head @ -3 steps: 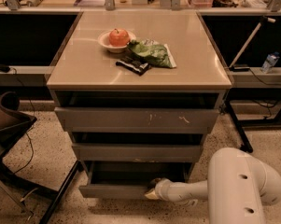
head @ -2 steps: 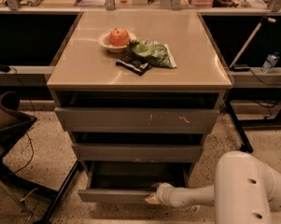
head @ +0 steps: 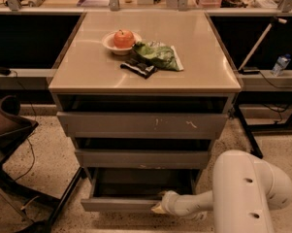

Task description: Open bottom drawer

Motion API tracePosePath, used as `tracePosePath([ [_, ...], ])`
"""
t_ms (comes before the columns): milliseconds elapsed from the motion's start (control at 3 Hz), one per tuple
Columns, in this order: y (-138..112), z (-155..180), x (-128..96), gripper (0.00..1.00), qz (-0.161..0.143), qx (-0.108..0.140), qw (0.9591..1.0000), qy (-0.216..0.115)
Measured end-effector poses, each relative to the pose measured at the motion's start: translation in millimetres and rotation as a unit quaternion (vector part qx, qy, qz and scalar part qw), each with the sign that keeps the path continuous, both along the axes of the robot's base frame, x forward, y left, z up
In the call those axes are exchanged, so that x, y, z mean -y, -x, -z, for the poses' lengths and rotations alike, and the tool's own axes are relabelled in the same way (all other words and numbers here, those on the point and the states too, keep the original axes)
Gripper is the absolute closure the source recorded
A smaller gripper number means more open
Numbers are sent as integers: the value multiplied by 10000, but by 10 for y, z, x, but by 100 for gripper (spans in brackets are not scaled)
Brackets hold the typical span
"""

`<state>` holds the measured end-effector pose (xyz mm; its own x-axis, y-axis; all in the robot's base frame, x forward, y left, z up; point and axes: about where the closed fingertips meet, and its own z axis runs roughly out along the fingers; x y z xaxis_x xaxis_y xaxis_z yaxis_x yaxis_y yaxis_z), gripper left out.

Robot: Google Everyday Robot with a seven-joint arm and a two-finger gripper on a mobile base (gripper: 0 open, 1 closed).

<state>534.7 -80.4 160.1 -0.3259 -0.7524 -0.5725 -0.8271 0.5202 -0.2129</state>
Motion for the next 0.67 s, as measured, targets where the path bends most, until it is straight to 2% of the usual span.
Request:
tracePosePath([
  [333,5,-22,-9,100,0,0,10000,0],
  [667,181,15,-26,100,-80,11,10000,-1],
])
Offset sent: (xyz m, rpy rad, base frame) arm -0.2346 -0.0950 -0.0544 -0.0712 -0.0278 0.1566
